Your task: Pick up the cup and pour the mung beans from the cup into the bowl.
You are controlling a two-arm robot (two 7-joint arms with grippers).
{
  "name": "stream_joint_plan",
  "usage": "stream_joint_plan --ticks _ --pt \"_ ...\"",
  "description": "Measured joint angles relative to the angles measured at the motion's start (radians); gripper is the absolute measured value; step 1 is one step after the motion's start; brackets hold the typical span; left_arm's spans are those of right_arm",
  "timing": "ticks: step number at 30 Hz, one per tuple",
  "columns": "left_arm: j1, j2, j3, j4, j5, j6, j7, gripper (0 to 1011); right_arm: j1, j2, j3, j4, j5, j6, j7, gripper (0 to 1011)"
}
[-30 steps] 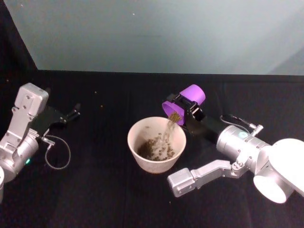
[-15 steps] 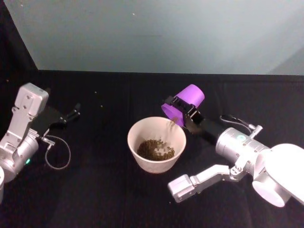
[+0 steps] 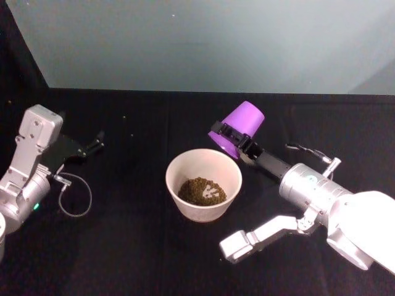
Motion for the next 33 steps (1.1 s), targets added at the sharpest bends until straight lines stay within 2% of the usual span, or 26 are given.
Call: stream_joint_plan --ticks 10,12,15,17,18,22,23,24,25,27,28,30,31,33 --pt "0.0 0.0 0.0 0.0 0.0 0.0 0.0 1000 0.012 0.019 -0.025 -0.02 -0.056 0.02 -0.002 751" --pt "0.0 0.0 0.0 0.0 0.0 0.0 0.0 1000 0.011 0.02 -0.025 -0.021 -0.05 0.021 -0.008 751" --pt "0.0 0.0 0.0 0.0 0.0 0.0 0.0 1000 0.007 0.019 -0.014 -0.021 -0.01 0.008 -0.019 751" --pt "0.0 0.0 0.0 0.0 0.0 0.0 0.0 1000 -0.002 0.015 0.008 -0.018 0.057 -0.02 -0.03 751" --pt "0.0 0.0 0.0 0.0 0.0 0.0 0.0 1000 -0.009 0.012 0.027 -0.015 0.114 -0.044 -0.035 751" --pt "0.0 0.0 0.0 0.0 0.0 0.0 0.0 1000 -0.026 0.006 0.081 -0.008 0.275 -0.117 -0.042 751" --pt "0.0 0.0 0.0 0.0 0.0 0.0 0.0 1000 -0.035 0.002 0.106 -0.001 0.354 -0.153 -0.042 751" --pt "0.0 0.0 0.0 0.0 0.0 0.0 0.0 1000 -0.039 0.0 0.118 0.002 0.387 -0.168 -0.042 751" --pt "0.0 0.0 0.0 0.0 0.0 0.0 0.0 1000 -0.048 -0.005 0.146 0.011 0.476 -0.206 -0.037 751" --pt "0.0 0.0 0.0 0.0 0.0 0.0 0.0 1000 -0.055 -0.011 0.173 0.022 0.557 -0.24 -0.026 751" --pt "0.0 0.0 0.0 0.0 0.0 0.0 0.0 1000 -0.061 -0.019 0.2 0.039 0.65 -0.278 -0.009 751" --pt "0.0 0.0 0.0 0.0 0.0 0.0 0.0 1000 -0.065 -0.027 0.225 0.059 0.745 -0.314 0.014 751" --pt "0.0 0.0 0.0 0.0 0.0 0.0 0.0 1000 -0.067 -0.036 0.248 0.083 0.834 -0.348 0.041 751" --pt "0.0 0.0 0.0 0.0 0.0 0.0 0.0 1000 -0.068 -0.046 0.268 0.111 0.926 -0.378 0.075 751"
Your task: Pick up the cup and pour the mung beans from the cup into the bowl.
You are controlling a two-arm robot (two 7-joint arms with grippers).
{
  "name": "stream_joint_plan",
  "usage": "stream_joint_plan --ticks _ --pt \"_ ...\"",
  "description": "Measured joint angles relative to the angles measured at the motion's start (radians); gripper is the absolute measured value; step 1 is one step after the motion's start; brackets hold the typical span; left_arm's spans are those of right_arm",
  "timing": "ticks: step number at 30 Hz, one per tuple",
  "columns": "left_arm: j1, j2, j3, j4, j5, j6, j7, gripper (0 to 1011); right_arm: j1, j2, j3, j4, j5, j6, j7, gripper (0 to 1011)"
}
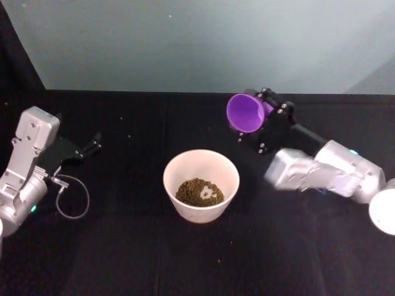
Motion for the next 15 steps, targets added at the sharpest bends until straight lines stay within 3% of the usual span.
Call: stream_joint_plan --ticks 1,2,4,5,7,8,9,10,11,12,14,15 --pt "0.0 0.0 0.0 0.0 0.0 0.0 0.0 1000 0.0 -0.005 0.01 0.016 0.047 -0.015 0.019 751" --pt "0.0 0.0 0.0 0.0 0.0 0.0 0.0 1000 0.0 -0.014 0.026 0.044 0.141 -0.038 0.061 751" --pt "0.0 0.0 0.0 0.0 0.0 0.0 0.0 1000 0.001 -0.024 0.041 0.074 0.24 -0.055 0.115 751" --pt "0.0 0.0 0.0 0.0 0.0 0.0 0.0 1000 0.002 -0.034 0.057 0.103 0.342 -0.063 0.17 751" --pt "0.0 0.0 0.0 0.0 0.0 0.0 0.0 1000 0.002 -0.046 0.071 0.131 0.432 -0.063 0.224 751" --pt "0.0 0.0 0.0 0.0 0.0 0.0 0.0 1000 0.002 -0.055 0.082 0.154 0.506 -0.06 0.267 751" --pt "0.0 0.0 0.0 0.0 0.0 0.0 0.0 1000 0.002 -0.06 0.089 0.168 0.538 -0.058 0.288 751" --pt "0.0 0.0 0.0 0.0 0.0 0.0 0.0 1000 0.002 -0.071 0.099 0.19 0.603 -0.047 0.329 751" --pt "0.0 0.0 0.0 0.0 0.0 0.0 0.0 1000 0.002 -0.071 0.099 0.19 0.603 -0.047 0.329 751" --pt "0.0 0.0 0.0 0.0 0.0 0.0 0.0 1000 0.001 -0.081 0.109 0.213 0.656 -0.036 0.364 751" --pt "0.0 0.0 0.0 0.0 0.0 0.0 0.0 1000 0.0 -0.091 0.119 0.232 0.701 -0.024 0.392 751" --pt "0.0 0.0 0.0 0.0 0.0 0.0 0.0 1000 -0.002 -0.102 0.13 0.255 0.75 -0.01 0.426 751"
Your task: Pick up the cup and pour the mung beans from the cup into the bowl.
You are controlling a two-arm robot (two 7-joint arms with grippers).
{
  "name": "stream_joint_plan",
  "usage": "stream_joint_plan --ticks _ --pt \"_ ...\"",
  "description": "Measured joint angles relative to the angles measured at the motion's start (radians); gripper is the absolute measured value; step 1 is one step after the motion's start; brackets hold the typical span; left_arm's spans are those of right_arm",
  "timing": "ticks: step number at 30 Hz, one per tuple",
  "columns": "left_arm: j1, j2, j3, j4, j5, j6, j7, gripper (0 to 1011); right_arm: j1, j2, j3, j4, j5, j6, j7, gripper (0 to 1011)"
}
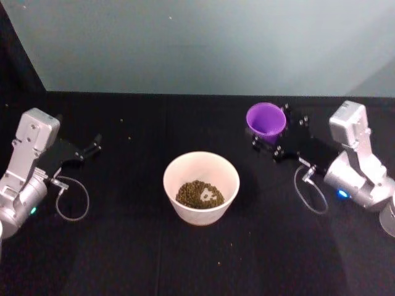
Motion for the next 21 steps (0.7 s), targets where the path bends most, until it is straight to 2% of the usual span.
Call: stream_joint_plan --ticks 2,3,4,8,15,21 --pt "0.0 0.0 0.0 0.0 0.0 0.0 0.0 1000 0.0 -0.015 0.012 0.031 0.055 0.015 0.041 751" --pt "0.0 0.0 0.0 0.0 0.0 0.0 0.0 1000 0.0 -0.015 0.012 0.031 0.055 0.015 0.041 751" --pt "0.0 0.0 0.0 0.0 0.0 0.0 0.0 1000 0.0 -0.027 0.019 0.053 0.088 0.025 0.066 751" --pt "0.0 0.0 0.0 0.0 0.0 0.0 0.0 1000 0.004 -0.057 0.044 0.12 0.151 0.051 0.11 751" --pt "0.0 0.0 0.0 0.0 0.0 0.0 0.0 1000 0.006 -0.086 0.066 0.178 0.199 0.078 0.155 751" --pt "0.0 0.0 0.0 0.0 0.0 0.0 0.0 1000 0.007 -0.101 0.077 0.202 0.205 0.087 0.184 751"
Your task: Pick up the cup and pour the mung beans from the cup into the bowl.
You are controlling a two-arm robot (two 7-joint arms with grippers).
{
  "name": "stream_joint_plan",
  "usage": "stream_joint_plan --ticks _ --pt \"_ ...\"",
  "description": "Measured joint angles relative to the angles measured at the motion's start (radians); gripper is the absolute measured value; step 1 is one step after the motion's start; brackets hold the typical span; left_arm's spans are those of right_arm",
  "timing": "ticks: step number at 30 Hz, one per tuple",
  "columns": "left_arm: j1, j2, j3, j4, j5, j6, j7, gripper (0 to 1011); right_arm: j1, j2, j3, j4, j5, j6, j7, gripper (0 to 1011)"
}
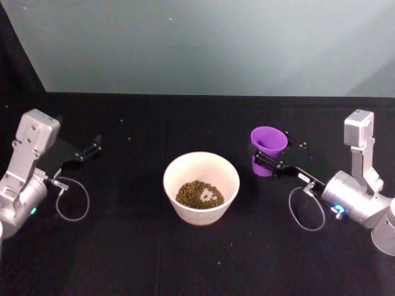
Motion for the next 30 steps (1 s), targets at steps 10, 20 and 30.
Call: stream_joint_plan --ticks 10,20,30 --pt "0.0 0.0 0.0 0.0 0.0 0.0 0.0 1000 0.009 -0.013 0.002 0.019 -0.037 0.017 0.01 751" --pt "0.0 0.0 0.0 0.0 0.0 0.0 0.0 1000 0.016 -0.029 0.01 0.037 -0.053 0.029 0.018 751" --pt "0.0 0.0 0.0 0.0 0.0 0.0 0.0 1000 0.017 -0.03 0.012 0.041 -0.052 0.029 0.024 751"
